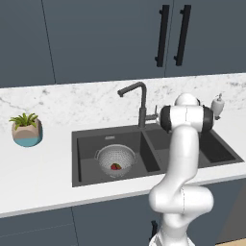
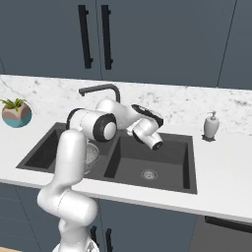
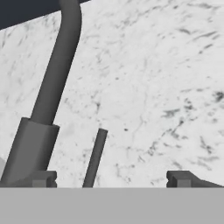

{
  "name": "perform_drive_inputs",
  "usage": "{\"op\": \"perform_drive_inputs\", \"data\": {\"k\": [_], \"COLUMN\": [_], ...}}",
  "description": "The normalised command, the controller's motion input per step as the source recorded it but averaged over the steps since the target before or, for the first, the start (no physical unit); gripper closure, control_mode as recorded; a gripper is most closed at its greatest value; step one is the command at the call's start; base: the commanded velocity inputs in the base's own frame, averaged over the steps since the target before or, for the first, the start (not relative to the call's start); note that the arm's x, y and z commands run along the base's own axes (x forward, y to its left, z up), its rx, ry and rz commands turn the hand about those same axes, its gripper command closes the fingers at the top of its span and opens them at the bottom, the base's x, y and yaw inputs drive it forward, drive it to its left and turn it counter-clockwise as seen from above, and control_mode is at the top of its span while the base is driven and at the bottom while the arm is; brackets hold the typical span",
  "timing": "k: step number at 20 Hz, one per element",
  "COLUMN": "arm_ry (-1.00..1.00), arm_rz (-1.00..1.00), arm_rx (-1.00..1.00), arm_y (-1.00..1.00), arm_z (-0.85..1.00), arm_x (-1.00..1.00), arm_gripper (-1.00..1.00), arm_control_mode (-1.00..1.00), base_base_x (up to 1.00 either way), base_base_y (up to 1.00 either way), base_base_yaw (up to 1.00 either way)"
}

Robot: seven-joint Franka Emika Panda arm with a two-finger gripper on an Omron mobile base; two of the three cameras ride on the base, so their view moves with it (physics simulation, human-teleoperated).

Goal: Put the colander in the sink, put the mango in the colander, and turn on the sink faucet and pour water over the colander.

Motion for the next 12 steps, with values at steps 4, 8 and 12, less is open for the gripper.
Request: {"op": "perform_drive_inputs", "data": {"k": [4,8,12], "arm_ry": [0.00,0.01,0.03], "arm_rz": [-0.02,0.00,0.00], "arm_rx": [0.06,0.05,0.06], "arm_y": [0.07,-0.01,-0.06], "arm_z": [-0.02,-0.04,-0.13], "arm_x": [0.37,0.35,0.24], "arm_gripper": [-1.00,-1.00,-1.00], "arm_control_mode": [-1.00,-1.00,-1.00], "base_base_x": [0.00,0.00,0.00], "base_base_y": [0.00,0.00,0.00], "base_base_yaw": [0.00,0.00,0.00]}}
